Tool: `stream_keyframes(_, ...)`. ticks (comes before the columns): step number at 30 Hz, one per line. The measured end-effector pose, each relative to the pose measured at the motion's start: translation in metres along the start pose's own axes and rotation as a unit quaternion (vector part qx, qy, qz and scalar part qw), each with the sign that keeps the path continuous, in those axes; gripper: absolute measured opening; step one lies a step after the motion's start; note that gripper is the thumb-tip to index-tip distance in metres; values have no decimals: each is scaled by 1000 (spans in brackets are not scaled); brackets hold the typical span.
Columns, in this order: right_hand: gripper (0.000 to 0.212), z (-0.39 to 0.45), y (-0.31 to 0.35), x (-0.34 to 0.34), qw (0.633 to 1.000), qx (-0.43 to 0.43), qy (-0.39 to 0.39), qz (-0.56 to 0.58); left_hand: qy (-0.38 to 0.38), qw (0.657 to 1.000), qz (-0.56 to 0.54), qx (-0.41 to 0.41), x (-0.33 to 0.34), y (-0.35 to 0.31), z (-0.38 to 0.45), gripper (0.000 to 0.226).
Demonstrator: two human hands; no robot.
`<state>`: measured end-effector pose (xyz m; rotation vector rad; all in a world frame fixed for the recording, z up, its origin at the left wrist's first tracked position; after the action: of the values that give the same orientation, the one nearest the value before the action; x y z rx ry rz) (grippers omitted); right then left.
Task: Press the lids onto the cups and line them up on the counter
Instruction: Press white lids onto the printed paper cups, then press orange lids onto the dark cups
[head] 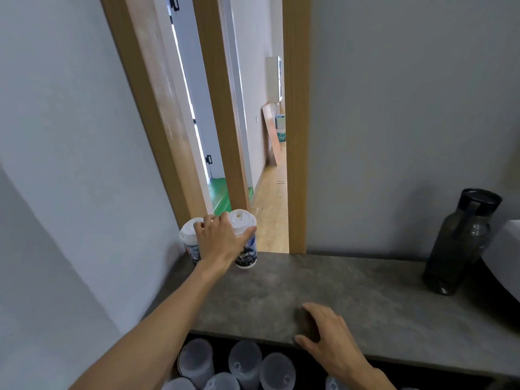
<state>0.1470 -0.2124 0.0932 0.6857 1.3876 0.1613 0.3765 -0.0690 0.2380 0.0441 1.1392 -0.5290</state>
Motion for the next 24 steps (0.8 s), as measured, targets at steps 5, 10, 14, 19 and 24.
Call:
stream_keyframes(5, 70, -1, 1, -1, 1000, -5, 2, -2, 7, 999, 25, 21, 20, 18, 0, 75)
stream_keyframes(10, 64, -5, 4, -3, 1000, 4, 8, 13, 12, 999, 22, 28, 29, 25, -2, 76)
stream_keyframes(14, 65, -9, 6, -6, 1000, -6, 7, 11, 4, 999, 1, 47, 24, 23, -15, 79)
stream_keyframes(19, 60, -33, -5, -22, 1000, -13, -20, 2, -11, 978, -112, 177, 3, -26, -80, 59)
stream_keyframes(24, 43, -96, -53, -39, 998, 8, -68, -15, 149, 898, -233, 343, 21, -90, -196, 39)
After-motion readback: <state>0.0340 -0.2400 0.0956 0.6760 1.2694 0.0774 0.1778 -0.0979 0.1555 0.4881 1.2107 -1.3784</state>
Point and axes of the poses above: each hand's wrist, its own z-axis towards the middle knuckle, its own x-axis out of the palm, y = z × x, the point moved 3 cm from there along z, towards the middle knuckle, and after that the axes turned 1 degree about x, right-handed, at the moved point
